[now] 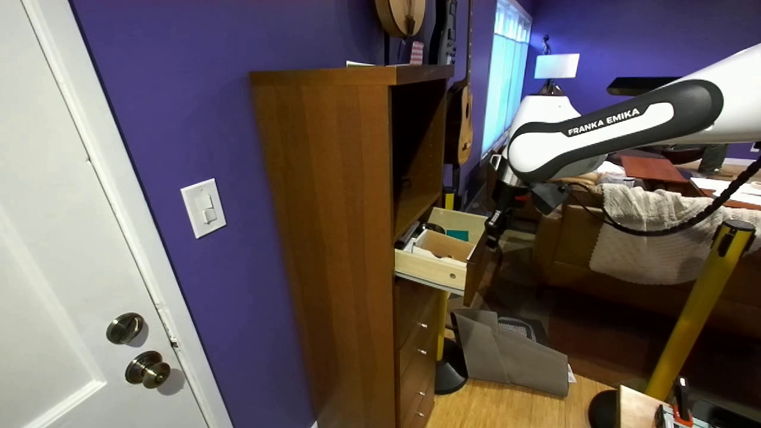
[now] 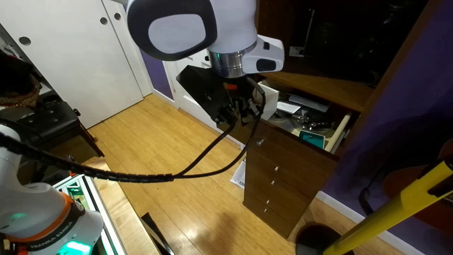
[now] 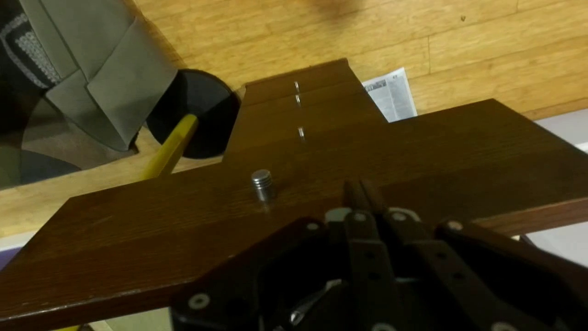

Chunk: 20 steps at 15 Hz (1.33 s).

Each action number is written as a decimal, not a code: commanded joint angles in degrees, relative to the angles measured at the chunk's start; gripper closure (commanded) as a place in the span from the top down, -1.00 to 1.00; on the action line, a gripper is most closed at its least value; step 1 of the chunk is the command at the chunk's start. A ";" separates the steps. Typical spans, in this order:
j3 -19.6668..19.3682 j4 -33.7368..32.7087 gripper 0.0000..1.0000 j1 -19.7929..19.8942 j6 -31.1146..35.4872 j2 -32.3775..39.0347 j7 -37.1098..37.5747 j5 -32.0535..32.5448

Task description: Put the small white drawer in the top drawer and then close the drawer

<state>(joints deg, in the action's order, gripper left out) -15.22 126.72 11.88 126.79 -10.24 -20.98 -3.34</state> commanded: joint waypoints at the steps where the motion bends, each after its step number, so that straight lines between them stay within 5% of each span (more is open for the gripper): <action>1: -0.83 0.83 -1.00 -1.74 7.25 1.85 -4.61 -7.84; 20: 1.15 -4.55 -1.00 -3.44 22.82 13.85 -31.12 -46.82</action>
<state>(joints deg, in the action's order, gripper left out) -14.16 124.55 8.47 147.72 0.31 -48.68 -45.24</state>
